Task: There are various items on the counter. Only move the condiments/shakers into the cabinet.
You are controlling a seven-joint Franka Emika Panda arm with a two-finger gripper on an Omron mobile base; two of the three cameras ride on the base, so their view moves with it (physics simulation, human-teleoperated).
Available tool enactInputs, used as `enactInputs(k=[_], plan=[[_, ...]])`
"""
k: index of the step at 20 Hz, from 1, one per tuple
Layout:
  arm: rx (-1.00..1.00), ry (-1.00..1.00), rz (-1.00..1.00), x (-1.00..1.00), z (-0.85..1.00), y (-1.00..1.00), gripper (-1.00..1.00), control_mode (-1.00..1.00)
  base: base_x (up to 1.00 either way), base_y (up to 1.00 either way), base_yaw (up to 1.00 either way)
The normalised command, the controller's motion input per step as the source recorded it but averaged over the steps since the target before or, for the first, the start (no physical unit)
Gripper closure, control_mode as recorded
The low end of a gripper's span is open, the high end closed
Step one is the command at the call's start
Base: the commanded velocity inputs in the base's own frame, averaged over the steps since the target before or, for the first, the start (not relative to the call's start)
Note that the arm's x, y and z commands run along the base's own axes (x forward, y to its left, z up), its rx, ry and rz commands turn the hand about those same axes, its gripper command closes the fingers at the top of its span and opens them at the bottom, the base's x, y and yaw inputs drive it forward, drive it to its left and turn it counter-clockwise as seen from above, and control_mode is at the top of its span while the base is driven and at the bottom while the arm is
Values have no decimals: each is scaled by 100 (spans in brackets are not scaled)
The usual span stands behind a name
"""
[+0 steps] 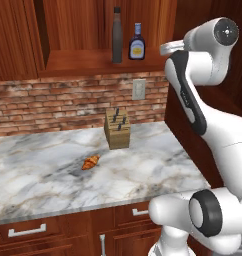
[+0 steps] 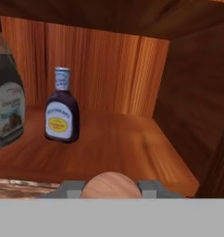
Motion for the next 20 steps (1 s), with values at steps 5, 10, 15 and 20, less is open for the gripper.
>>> enactInputs(k=[5, 10, 15, 20], plan=[[0, 0, 0, 41, -2, -2, 100, -100, 0, 0, 0], [0, 0, 0, 34, -16, 0, 100, -100, 0, 0, 0], [0, 0, 0, 23, -23, 0, 100, -100, 0, 0, 0], [0, 0, 0, 25, -7, 0, 100, -100, 0, 0, 0]])
